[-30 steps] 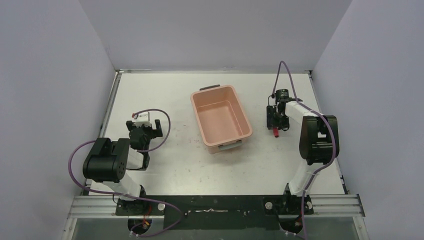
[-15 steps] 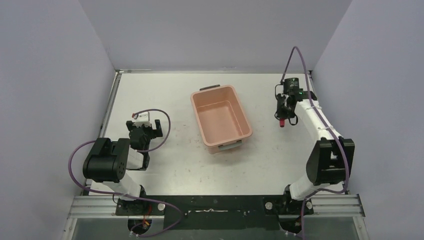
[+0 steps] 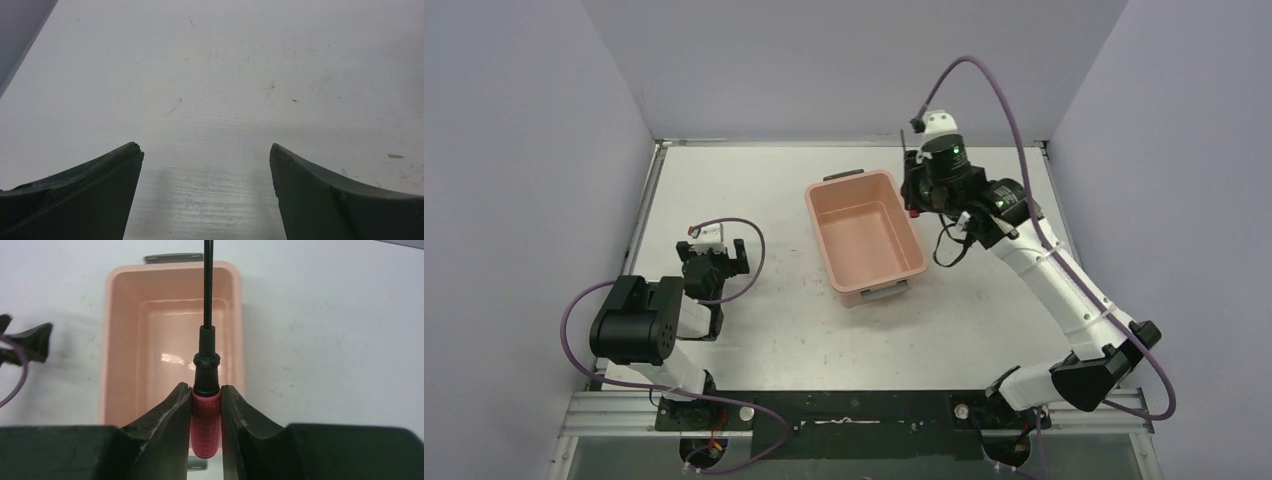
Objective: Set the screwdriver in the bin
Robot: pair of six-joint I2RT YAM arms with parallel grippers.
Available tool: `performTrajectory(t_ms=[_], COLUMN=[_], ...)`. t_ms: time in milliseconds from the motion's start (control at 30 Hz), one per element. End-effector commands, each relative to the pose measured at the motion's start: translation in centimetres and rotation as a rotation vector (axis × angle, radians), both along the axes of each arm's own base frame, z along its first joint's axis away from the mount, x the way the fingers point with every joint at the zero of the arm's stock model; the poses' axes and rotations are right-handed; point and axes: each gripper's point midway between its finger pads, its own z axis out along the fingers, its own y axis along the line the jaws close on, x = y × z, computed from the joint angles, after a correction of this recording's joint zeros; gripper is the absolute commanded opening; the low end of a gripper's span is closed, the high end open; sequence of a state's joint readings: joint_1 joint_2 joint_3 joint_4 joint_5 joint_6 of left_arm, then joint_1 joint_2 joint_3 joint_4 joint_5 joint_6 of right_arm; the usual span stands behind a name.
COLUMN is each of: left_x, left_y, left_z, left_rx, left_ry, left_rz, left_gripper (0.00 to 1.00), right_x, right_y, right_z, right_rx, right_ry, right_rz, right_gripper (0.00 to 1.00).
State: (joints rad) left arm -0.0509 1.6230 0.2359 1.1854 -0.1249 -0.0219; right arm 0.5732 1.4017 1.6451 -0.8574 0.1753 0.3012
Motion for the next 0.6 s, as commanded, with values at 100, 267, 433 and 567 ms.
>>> performTrajectory(t_ms=[100, 267, 433, 567], left_x=[0.8, 0.8, 0.8, 0.8], left_y=[-0.2, -0.2, -0.2, -0.2], left_z=[1.7, 1.7, 1.7, 1.7], left_rx=[-0.008, -0.007, -0.007, -0.008], left_ry=[-0.059, -0.058, -0.059, -0.058], left_rz=[-0.006, -0.006, -0.006, -0.006], left_gripper=[0.97, 0.97, 0.97, 0.97], right_x=[1.4, 2.0, 1.6, 1.5], right_y=[7.3, 9.6, 10.4, 10.6], right_z=[-4.3, -13.9, -21.1, -25.0], right_rx=[-0.009, -0.076, -0.120, -0.127], right_ry=[0.023, 0.190, 0.320, 0.378], right_rz=[0.074, 0.138, 0.159, 0.151], right_gripper=[0.00, 0.00, 0.00, 0.00])
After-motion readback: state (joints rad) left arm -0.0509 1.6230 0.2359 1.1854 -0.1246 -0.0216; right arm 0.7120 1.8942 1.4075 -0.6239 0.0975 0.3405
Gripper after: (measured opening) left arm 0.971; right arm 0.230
